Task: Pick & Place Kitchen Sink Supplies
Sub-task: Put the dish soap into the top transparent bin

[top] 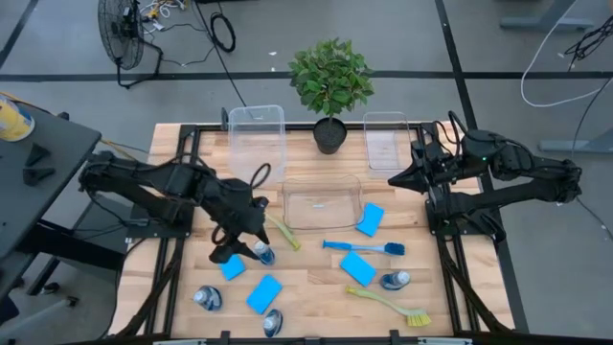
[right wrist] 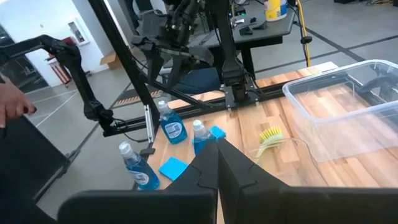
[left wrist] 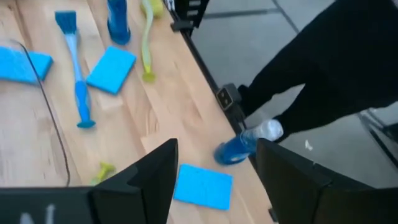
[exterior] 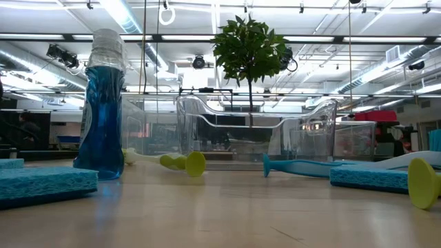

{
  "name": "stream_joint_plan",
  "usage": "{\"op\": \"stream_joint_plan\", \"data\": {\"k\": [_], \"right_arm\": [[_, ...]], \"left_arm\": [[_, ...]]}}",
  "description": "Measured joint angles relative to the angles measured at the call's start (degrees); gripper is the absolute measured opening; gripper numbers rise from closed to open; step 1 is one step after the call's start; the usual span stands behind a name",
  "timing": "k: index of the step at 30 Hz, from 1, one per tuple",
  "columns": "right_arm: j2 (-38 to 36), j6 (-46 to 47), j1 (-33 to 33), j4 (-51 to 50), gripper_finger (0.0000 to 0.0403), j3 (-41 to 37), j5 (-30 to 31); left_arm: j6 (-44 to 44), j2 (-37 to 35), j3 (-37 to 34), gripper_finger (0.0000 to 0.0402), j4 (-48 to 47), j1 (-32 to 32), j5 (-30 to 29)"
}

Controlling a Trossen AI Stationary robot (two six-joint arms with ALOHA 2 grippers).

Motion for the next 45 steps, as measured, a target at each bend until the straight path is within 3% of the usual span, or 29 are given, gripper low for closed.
{"op": "stream_joint_plan", "data": {"k": [22,35,45], "right_arm": [[0.04,1.62,0.02,-2.36,0.0000,0.00,-0.04],[0.04,1.54,0.02,-2.43,0.0000,0.00,-0.04],[0.04,1.53,0.02,-2.75,0.0000,0.00,-0.03]], "left_arm": [[11.96,8.27,0.02,0.0227,-10.61,-2.87,-6.92],[15.88,9.35,0.01,0.0227,-14.42,-3.00,-12.21],[17.99,11.06,0.02,0.0242,-16.08,-3.00,-13.01]]}}
